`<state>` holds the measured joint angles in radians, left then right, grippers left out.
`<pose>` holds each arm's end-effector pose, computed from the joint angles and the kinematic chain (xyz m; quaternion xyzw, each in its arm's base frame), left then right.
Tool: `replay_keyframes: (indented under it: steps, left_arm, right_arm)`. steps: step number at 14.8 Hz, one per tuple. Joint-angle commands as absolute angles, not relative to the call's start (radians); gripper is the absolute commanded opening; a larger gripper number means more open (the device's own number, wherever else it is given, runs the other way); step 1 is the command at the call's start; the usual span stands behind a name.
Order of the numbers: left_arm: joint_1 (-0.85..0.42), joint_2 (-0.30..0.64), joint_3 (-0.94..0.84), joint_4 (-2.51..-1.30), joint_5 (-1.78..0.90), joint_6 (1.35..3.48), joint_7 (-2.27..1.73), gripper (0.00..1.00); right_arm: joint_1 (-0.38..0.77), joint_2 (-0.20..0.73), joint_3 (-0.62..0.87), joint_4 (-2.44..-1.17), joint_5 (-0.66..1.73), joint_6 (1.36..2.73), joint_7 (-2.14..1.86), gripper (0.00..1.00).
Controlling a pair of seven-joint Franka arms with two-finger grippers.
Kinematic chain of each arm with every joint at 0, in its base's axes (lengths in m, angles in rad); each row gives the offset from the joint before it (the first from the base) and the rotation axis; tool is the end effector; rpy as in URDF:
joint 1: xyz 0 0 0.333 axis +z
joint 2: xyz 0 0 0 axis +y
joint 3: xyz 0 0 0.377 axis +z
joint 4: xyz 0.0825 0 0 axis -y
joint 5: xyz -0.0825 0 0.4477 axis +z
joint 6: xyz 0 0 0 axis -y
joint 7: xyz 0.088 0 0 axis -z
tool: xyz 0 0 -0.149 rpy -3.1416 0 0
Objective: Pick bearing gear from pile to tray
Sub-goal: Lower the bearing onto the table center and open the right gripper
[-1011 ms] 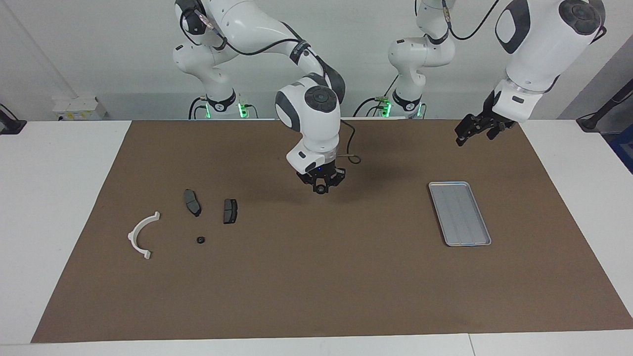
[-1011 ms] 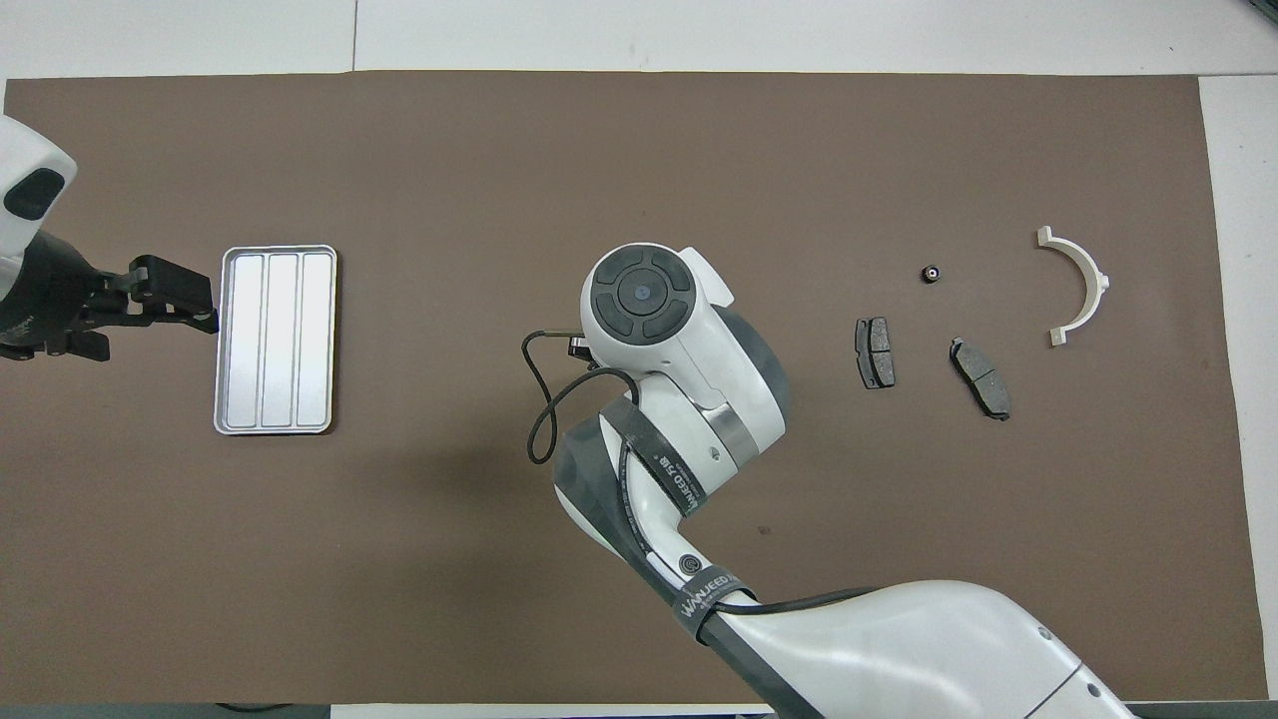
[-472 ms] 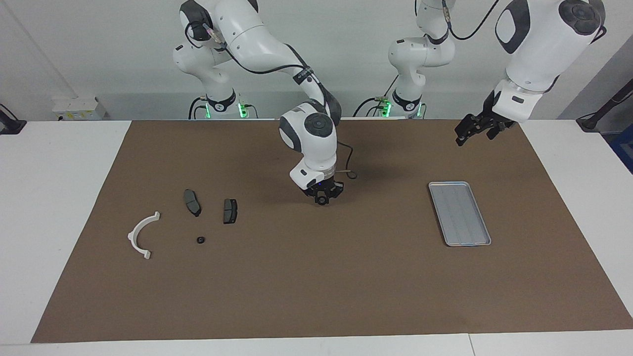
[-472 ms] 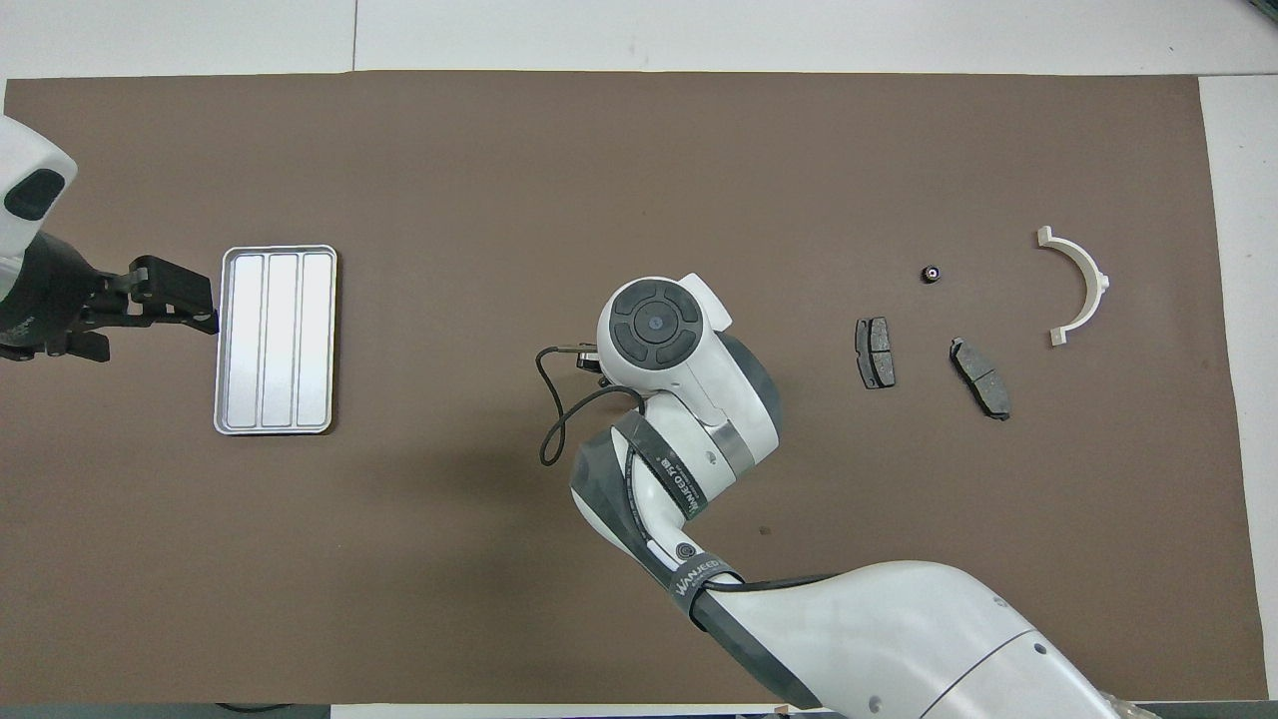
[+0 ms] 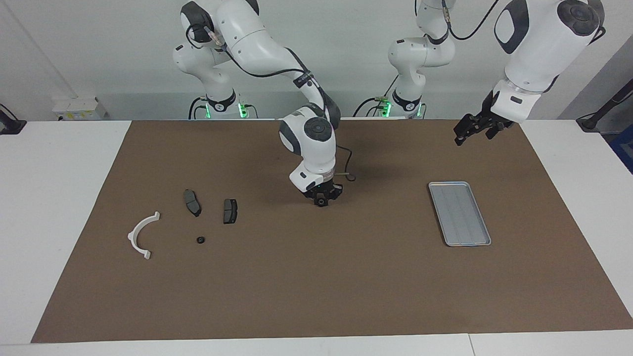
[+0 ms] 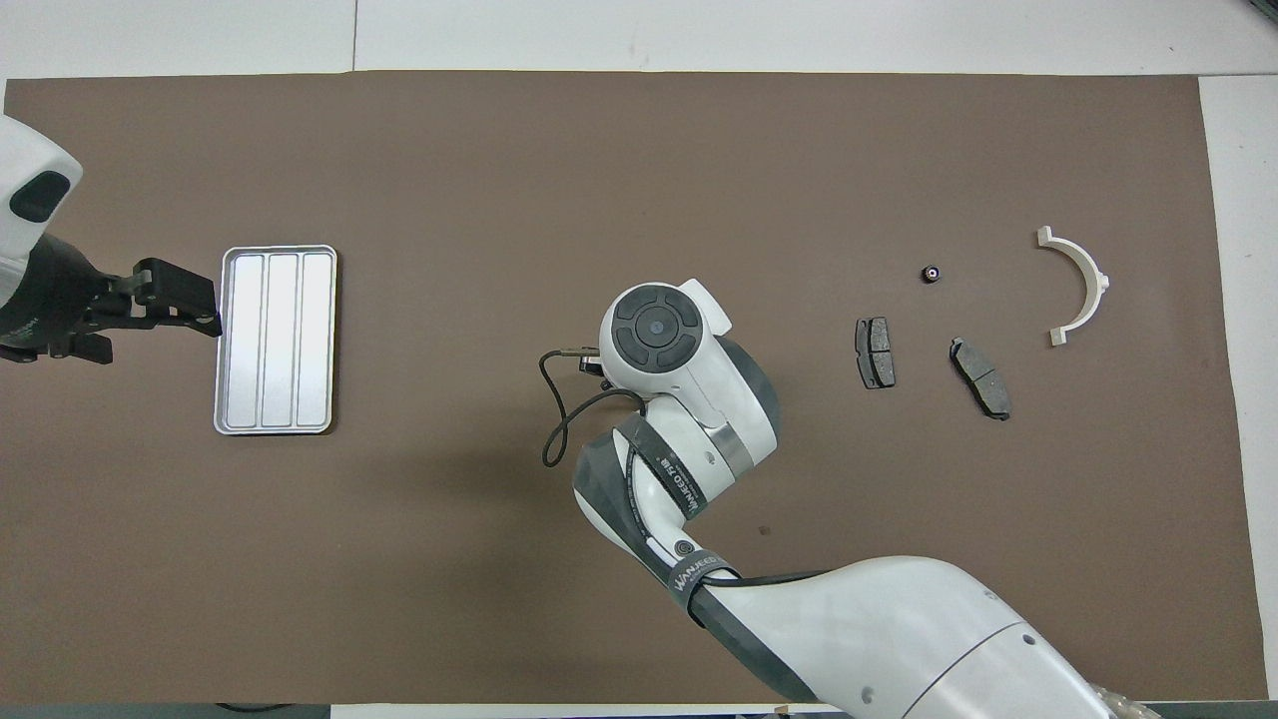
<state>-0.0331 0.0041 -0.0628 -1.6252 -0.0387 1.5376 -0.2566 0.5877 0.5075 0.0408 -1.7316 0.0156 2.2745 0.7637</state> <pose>0.6064 -0.0642 0.6095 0.9955 0.0804 -0.0485 0.0111 0.6085 0.4403 0.2642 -0.9969 0.0752 -0.0035 0.0237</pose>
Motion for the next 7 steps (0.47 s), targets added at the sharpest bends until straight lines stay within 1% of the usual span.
replay_keyframes:
  steps: [1,2,5,7]
  left_arm:
    - [-0.034,-0.023,-0.063,-1.654,-0.048,1.546,-0.256,1.00]
    - [-0.034,-0.023,-0.063,-1.654,-0.048,1.549,-0.255,1.00]
    - [-0.037,-0.031,-0.066,-1.681,-0.049,1.575,-0.273,1.00]
    - [-0.054,-0.041,-0.072,-1.710,-0.051,1.603,-0.301,1.00]
  right_arm:
    - [0.586,0.503,0.041,-1.747,0.028,2.290,0.769,0.96]
    - [0.586,0.503,0.041,-1.744,0.028,2.283,0.770,0.99]
    - [0.540,0.476,0.040,-1.708,0.026,2.220,0.749,1.00]
    - [0.482,0.428,0.040,-1.687,0.026,2.171,0.678,1.00]
